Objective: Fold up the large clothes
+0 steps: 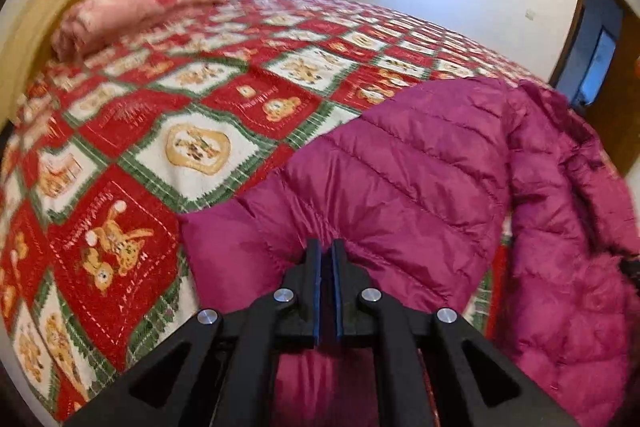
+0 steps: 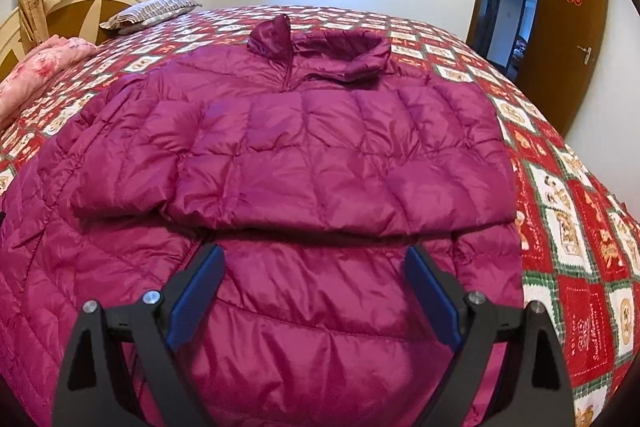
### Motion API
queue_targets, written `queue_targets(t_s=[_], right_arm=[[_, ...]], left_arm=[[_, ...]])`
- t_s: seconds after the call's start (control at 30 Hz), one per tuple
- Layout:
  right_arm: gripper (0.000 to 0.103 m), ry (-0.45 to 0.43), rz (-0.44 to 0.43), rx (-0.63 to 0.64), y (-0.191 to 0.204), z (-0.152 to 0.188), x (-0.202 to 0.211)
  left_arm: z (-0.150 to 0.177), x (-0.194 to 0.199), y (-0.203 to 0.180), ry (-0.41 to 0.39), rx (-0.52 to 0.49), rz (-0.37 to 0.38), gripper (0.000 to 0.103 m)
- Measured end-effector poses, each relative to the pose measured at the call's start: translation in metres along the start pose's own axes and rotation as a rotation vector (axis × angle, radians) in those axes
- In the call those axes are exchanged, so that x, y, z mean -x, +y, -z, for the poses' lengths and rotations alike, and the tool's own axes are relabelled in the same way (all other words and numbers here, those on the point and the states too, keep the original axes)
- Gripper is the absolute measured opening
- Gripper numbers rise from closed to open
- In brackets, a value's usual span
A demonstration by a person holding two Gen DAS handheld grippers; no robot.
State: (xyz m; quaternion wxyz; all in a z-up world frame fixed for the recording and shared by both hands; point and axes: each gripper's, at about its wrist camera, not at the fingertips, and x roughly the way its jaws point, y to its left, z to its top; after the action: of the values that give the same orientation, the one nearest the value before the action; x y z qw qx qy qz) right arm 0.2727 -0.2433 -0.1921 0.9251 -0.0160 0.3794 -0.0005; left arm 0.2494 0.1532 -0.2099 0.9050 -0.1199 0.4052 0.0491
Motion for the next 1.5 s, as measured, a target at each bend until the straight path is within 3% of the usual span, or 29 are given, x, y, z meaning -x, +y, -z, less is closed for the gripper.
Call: queue_targets(t_s=[0.03,0.07,0.1,0.13,0.2,0.33,0.43,0.5,0.53,0.57,0.6,0.73,1.0,1.3,1.33,1.37,1.43,1.5], right_arm=[[0.093,0.001,-0.003,-0.004,-0.001,0.001,0.0],[0.093,0.002,-0.004,-0.008,-0.002,0.001,0.0],[0.093,0.003,-0.006,-0.011,-0.002,0.002,-0.001],[0.093,0.006,-0.005,-0.012,-0.002,0.003,-0.001],[0.093,0.01,-0.001,-0.008,-0.001,0.003,-0.002],[0.093,0.011,0.006,0.008,0.002,0.003,-0.002],[0.093,0.012,-0.001,-0.003,0.0,0.004,-0.002],[0.093,0.017,-0.004,-0.007,-0.001,0.003,-0.004],[0.093,0.019,-0.003,-0.006,-0.001,0.003,-0.004],[0.093,0.021,-0.002,-0.005,-0.001,0.003,-0.004],[0.093,0.022,-0.003,-0.006,-0.001,0.002,-0.003],[0.093,-0.02,0.025,-0.031,-0.011,-0.005,0.007],[0.093,-0.037,0.162,-0.035,-0.048,-0.025,0.014],[0.093,-0.038,0.226,-0.088,-0.095,-0.028,0.024],[0.093,-0.035,0.23,-0.093,-0.098,-0.027,0.023],[0.093,-0.032,0.233,-0.097,-0.102,-0.026,0.022],[0.093,-0.021,0.234,-0.11,-0.108,-0.023,0.02],[0.093,-0.013,0.233,-0.114,-0.111,-0.021,0.018]], left_arm=[[-0.001,0.004,0.003,0.0,0.017,0.041,0.031],[-0.003,0.012,0.005,-0.017,0.028,0.074,0.073],[-0.004,0.02,0.005,-0.037,0.028,0.088,0.09],[-0.004,0.034,0.003,-0.083,0.021,0.077,0.099],[-0.007,0.049,-0.002,-0.132,0.011,0.074,0.099],[-0.011,0.031,-0.001,-0.068,0.047,0.004,0.099],[-0.002,0.0,0.012,0.035,0.094,-0.007,0.099],[0.002,0.0,0.012,-0.006,0.059,0.003,0.099],[0.002,0.003,0.01,-0.022,0.042,0.034,0.094],[0.002,0.006,0.008,-0.029,0.028,0.054,0.048],[-0.001,0.009,0.004,-0.025,0.005,0.098,0.027],[-0.025,0.04,-0.029,-0.105,-0.066,0.178,0.02],[-0.075,0.081,-0.163,-0.225,-0.318,0.358,0.019],[-0.057,0.045,-0.285,-0.154,-0.554,0.422,0.021],[-0.053,0.042,-0.292,-0.145,-0.566,0.428,0.031],[-0.048,0.038,-0.301,-0.133,-0.582,0.434,0.051],[-0.04,0.036,-0.314,-0.14,-0.588,0.461,0.068],[-0.034,0.035,-0.326,-0.136,-0.609,0.47,0.079]])
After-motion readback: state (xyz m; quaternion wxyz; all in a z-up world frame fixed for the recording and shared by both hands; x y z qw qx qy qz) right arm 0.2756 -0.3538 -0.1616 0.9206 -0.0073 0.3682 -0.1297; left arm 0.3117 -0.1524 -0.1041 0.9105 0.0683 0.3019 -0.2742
